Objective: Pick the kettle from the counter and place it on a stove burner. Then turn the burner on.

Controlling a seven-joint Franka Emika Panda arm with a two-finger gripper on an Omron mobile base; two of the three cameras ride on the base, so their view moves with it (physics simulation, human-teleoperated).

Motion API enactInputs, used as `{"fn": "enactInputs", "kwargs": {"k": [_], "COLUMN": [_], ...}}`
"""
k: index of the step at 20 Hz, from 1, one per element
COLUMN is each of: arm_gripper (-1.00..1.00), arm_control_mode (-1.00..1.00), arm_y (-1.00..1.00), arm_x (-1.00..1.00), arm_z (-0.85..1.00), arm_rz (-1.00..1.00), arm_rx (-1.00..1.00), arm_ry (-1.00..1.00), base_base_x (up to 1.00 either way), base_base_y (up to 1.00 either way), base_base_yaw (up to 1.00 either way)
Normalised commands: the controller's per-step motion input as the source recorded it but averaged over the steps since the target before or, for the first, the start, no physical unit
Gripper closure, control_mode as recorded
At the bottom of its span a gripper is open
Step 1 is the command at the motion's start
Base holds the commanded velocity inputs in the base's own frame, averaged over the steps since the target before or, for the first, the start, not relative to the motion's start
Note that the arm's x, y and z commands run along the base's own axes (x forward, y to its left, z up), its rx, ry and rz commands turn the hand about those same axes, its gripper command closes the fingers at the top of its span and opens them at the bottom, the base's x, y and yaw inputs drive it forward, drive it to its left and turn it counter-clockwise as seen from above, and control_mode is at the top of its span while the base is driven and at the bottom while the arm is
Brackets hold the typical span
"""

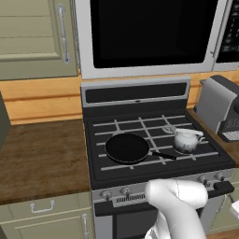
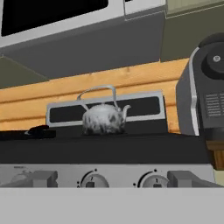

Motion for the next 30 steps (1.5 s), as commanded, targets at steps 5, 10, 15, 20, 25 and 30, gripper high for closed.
{"fn": "enactInputs", "kwargs": {"k": [5, 10, 15, 20, 25, 30], "arm_gripper": [-1.0, -1.0, -1.0, -1.0, -1.0, -1.0], "arm_control_mode": [-1.0, -1.0, -1.0, -1.0, -1.0, -1.0], "arm_y": [-0.14, -0.05, -0.09, -0.25, -0.23, 0.03], "arm_x": [0.21, 0.74, 0.47, 0.2, 0.21, 0.14], "arm_z": [-0.06, -0.07, -0.3, -0.31, -0.23, -0.2], "arm_rz": [-0.01, 0.0, -0.07, -0.11, -0.09, 0.0], "arm_rx": [-0.01, -0.01, -0.03, -0.02, 0.0, 0.0], "arm_ry": [0.0, 0.0, -0.02, -0.01, 0.0, 0.0], "base_base_x": [0.0, 0.0, 0.0, 0.0, 0.0, 0.0], "base_base_y": [0.0, 0.0, 0.0, 0.0, 0.0, 0.0], "base_base_yaw": [0.0, 0.0, 0.0, 0.0, 0.0, 0.0]}}
